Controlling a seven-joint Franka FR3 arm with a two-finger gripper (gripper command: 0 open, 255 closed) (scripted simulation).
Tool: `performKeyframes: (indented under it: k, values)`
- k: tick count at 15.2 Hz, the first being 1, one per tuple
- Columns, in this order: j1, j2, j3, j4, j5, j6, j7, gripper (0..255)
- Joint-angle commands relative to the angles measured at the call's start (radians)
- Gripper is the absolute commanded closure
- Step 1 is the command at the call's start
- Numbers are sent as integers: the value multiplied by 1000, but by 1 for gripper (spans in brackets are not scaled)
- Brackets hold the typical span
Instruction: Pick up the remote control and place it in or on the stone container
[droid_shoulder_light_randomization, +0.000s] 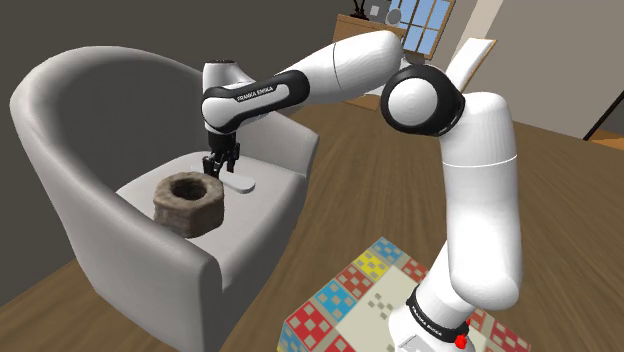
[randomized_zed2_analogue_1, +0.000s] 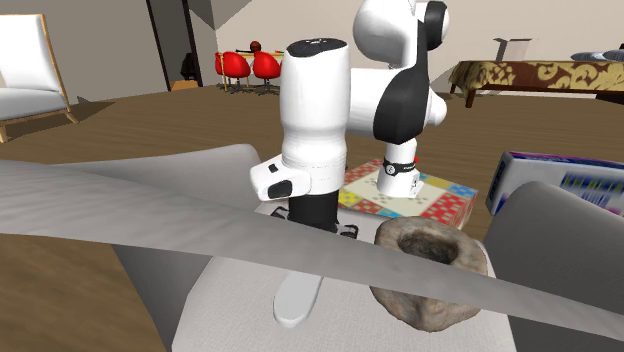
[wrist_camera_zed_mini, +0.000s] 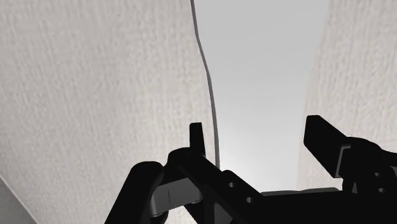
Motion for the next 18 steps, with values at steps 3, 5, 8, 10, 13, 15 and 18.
performKeyframes:
  k: [3, 5, 8, 10, 13, 15, 18]
  values:
    - [-1, -21, 2, 21, 4, -41, -3, 255]
    - [-1, -30, 3, 34, 5, -63, -5, 255]
    - [-1, -43, 4, 55, 8, -97, -7, 255]
    - [-1, -51, 5, 71, 9, -120, -8, 255]
    - [-1, -61, 6, 96, 11, -156, -10, 255]
    - [-1, -66, 6, 115, 12, -180, -11, 255]
    - [0, -73, 7, 145, 14, -216, -13, 255]
